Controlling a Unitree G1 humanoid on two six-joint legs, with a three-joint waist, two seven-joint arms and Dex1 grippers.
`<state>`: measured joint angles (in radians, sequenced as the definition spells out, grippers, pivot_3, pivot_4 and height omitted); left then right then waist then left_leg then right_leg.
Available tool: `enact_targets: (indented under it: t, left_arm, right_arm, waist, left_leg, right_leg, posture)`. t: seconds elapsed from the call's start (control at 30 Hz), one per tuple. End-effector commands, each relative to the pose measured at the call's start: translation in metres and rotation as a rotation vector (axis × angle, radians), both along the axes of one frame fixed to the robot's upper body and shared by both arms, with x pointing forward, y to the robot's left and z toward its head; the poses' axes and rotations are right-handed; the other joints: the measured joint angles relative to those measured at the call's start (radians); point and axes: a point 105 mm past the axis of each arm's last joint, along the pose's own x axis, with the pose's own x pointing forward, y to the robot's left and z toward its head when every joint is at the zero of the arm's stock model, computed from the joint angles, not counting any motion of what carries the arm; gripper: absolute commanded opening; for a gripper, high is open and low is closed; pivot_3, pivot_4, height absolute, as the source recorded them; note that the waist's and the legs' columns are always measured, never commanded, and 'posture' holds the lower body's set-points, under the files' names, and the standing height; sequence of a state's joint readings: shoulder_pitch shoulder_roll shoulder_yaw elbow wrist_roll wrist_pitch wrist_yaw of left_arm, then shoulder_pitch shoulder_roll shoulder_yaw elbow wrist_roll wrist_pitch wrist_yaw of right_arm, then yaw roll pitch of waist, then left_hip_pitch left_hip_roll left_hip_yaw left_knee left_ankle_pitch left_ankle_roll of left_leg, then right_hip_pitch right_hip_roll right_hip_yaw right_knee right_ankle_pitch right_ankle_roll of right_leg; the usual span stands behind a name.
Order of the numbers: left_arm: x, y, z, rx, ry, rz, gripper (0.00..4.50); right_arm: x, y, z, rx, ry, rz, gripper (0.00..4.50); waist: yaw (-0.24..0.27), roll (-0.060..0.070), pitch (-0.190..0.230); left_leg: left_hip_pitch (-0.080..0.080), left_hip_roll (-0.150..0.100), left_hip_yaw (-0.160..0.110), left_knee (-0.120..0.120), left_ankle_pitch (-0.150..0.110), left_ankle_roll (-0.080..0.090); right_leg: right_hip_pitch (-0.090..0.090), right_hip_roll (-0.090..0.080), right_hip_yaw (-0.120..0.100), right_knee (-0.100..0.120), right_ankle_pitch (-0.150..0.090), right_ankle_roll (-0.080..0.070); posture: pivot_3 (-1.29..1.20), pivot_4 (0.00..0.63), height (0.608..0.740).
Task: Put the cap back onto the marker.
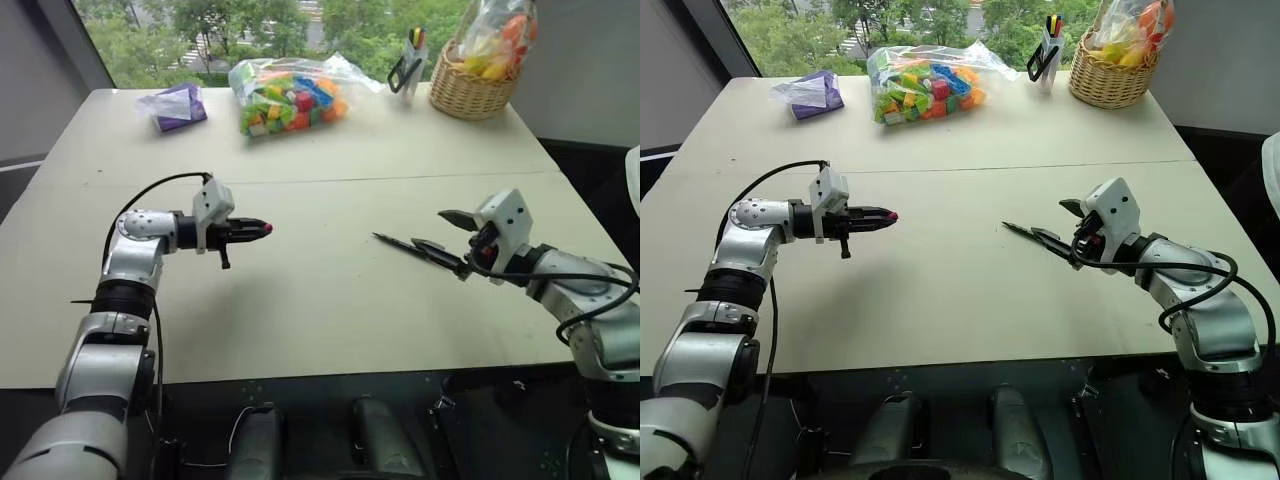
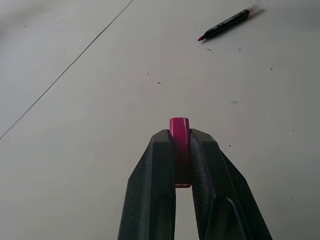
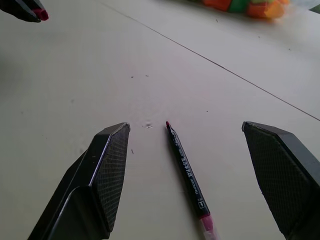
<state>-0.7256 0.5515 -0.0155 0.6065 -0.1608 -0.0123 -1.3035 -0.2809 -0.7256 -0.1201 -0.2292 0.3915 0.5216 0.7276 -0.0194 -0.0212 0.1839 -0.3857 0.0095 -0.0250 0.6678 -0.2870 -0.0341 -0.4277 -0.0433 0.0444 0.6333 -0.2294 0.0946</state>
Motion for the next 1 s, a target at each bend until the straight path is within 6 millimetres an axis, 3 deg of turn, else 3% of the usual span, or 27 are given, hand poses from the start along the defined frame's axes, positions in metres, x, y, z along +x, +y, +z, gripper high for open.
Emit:
enact_targets:
  t: [0.03, 0.17, 0.43, 1.0]
  left_arm:
    - [-0.007, -0.001, 0.02, -0.029, -0.057, 0.0, 0.07]
    - [-0.018, -0.003, 0.019, -0.034, -0.059, 0.018, 0.07]
    - [-0.028, 0.001, 0.02, -0.038, -0.077, 0.069, 0.07]
    - [-0.04, -0.005, 0.023, -0.078, -0.074, 0.085, 0.07]
  right_arm:
    - [0.009, 0.0, 0.001, -0.015, -0.025, 0.049, 3.7]
    - [0.025, -0.003, -0.012, -0.027, 0.01, 0.077, 3.7]
    - [0.039, -0.004, -0.039, -0.079, 0.096, 0.153, 3.7]
    - [0.059, -0.008, -0.062, -0.018, 0.234, 0.142, 3.7]
  waist:
    - [0.001, 0.0, 0.0]
    - [0.003, 0.0, 0.0]
    - [0.003, 0.0, 0.0]
    - [0.001, 0.001, 0.0]
  left_leg:
    - [0.0, 0.0, 0.0, 0.0, 0.0, 0.0]
    - [0.0, 0.0, 0.0, 0.0, 0.0, 0.0]
    - [0.0, 0.0, 0.0, 0.0, 0.0, 0.0]
    - [0.001, 0.0, 0.001, 0.0, 0.0, 0.0]
  right_leg:
    - [0.0, 0.0, 0.0, 0.0, 0.0, 0.0]
    - [0.0, 0.0, 0.0, 0.0, 0.0, 0.0]
    - [0.0, 0.0, 0.0, 0.0, 0.0, 0.0]
    - [0.0, -0.001, 0.0, 0.0, 0.0, 0.0]
  posture:
    - [0.0, 0.15, 0.74]
    - [0.0, 0.15, 0.74]
    - [0.0, 0.15, 0.74]
    - [0.0, 0.15, 0.74]
